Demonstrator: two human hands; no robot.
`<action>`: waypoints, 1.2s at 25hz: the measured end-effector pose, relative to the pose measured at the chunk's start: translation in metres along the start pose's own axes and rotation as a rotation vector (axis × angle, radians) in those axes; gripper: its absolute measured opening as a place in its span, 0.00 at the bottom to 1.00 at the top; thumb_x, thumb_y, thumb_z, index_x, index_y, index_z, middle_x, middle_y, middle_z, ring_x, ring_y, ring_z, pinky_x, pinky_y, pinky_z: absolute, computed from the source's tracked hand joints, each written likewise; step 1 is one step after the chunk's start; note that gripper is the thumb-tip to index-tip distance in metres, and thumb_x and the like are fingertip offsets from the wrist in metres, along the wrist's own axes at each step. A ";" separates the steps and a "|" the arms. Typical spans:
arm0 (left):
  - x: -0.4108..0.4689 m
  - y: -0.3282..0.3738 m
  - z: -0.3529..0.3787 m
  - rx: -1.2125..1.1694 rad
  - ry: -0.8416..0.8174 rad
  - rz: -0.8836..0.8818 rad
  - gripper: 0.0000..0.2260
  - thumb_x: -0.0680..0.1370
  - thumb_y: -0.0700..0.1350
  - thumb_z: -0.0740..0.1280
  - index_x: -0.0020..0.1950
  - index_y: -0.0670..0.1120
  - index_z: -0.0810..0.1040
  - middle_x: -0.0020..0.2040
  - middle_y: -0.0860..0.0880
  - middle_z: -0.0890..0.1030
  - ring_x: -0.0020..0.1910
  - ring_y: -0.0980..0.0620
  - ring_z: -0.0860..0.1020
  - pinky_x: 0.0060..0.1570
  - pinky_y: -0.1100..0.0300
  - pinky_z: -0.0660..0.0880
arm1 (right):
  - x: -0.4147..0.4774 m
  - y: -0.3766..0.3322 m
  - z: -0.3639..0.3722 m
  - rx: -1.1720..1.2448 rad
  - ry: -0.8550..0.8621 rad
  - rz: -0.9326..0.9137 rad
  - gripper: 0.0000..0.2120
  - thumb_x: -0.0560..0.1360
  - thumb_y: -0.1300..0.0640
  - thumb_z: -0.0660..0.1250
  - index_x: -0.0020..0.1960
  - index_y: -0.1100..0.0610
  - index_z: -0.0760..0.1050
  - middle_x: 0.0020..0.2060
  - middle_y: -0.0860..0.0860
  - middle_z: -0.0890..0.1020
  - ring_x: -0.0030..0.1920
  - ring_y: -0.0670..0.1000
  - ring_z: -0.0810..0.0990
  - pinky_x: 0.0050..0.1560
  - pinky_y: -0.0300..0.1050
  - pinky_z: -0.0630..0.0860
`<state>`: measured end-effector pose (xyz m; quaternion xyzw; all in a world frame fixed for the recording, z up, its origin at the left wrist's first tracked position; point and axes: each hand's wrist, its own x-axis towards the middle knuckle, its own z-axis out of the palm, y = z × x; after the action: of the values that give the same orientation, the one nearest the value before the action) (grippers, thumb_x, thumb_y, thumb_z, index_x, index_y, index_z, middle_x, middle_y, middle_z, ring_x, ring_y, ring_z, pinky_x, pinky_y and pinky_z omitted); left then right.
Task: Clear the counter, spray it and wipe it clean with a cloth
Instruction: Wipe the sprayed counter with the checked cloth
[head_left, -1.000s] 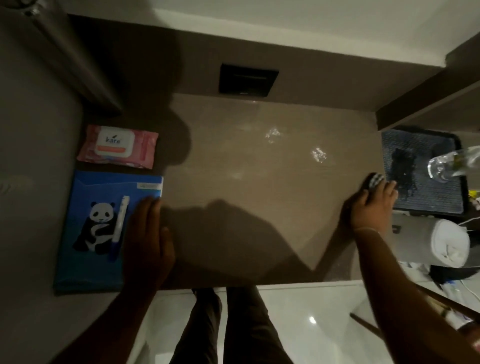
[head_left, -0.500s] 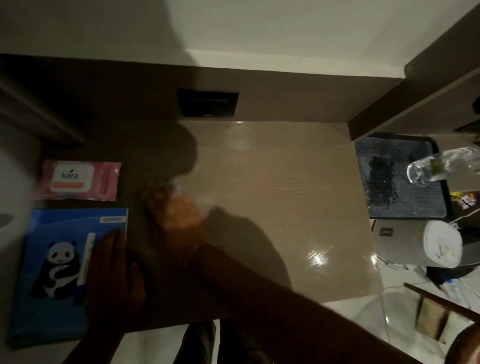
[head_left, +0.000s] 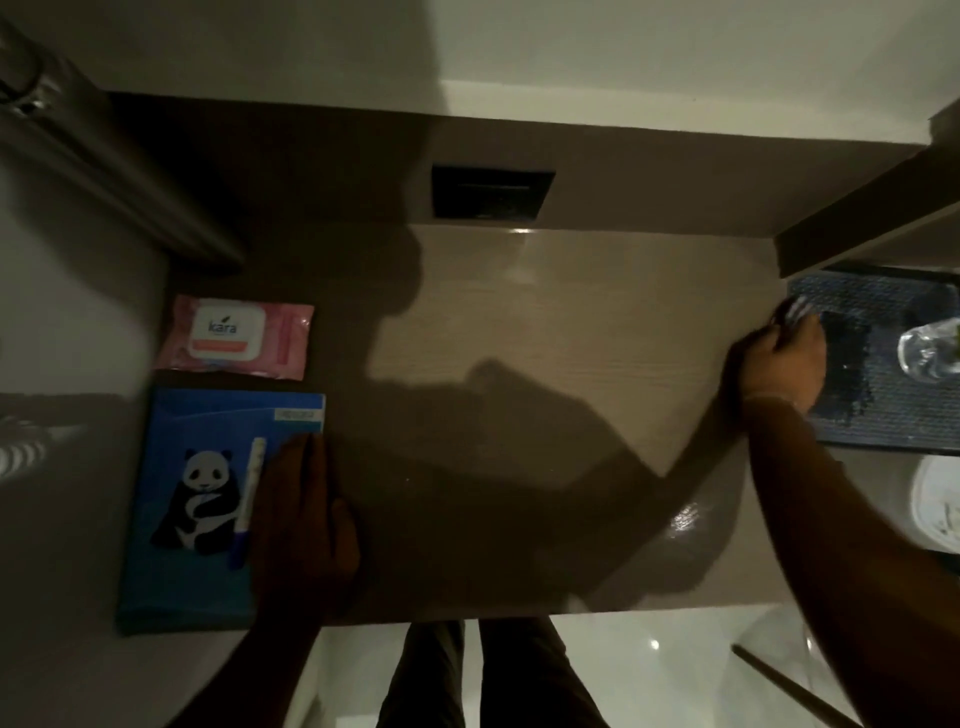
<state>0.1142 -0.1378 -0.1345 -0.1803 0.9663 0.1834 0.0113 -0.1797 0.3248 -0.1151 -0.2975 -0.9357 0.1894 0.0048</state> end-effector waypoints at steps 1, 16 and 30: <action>0.000 -0.001 0.001 0.007 0.004 -0.004 0.31 0.80 0.49 0.57 0.83 0.40 0.60 0.82 0.39 0.63 0.83 0.38 0.60 0.83 0.43 0.54 | 0.009 -0.016 0.008 -0.023 0.017 0.031 0.30 0.83 0.51 0.57 0.83 0.60 0.58 0.81 0.61 0.63 0.82 0.61 0.61 0.83 0.54 0.55; -0.001 -0.009 0.006 0.002 -0.042 0.002 0.34 0.78 0.50 0.58 0.84 0.43 0.57 0.83 0.40 0.61 0.84 0.39 0.57 0.83 0.43 0.54 | -0.203 -0.246 0.121 -0.054 -0.302 -0.955 0.31 0.82 0.51 0.60 0.83 0.55 0.59 0.83 0.55 0.62 0.83 0.56 0.58 0.84 0.56 0.54; -0.001 -0.005 0.001 -0.073 -0.041 -0.002 0.34 0.77 0.47 0.55 0.83 0.39 0.58 0.83 0.39 0.62 0.84 0.38 0.59 0.81 0.37 0.60 | -0.293 0.049 0.034 -0.196 -0.540 -1.415 0.29 0.85 0.48 0.56 0.85 0.50 0.55 0.85 0.49 0.56 0.85 0.52 0.54 0.78 0.60 0.63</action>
<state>0.1165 -0.1416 -0.1366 -0.1779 0.9583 0.2223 0.0245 0.0847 0.1859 -0.1336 0.4304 -0.8846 0.1234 -0.1304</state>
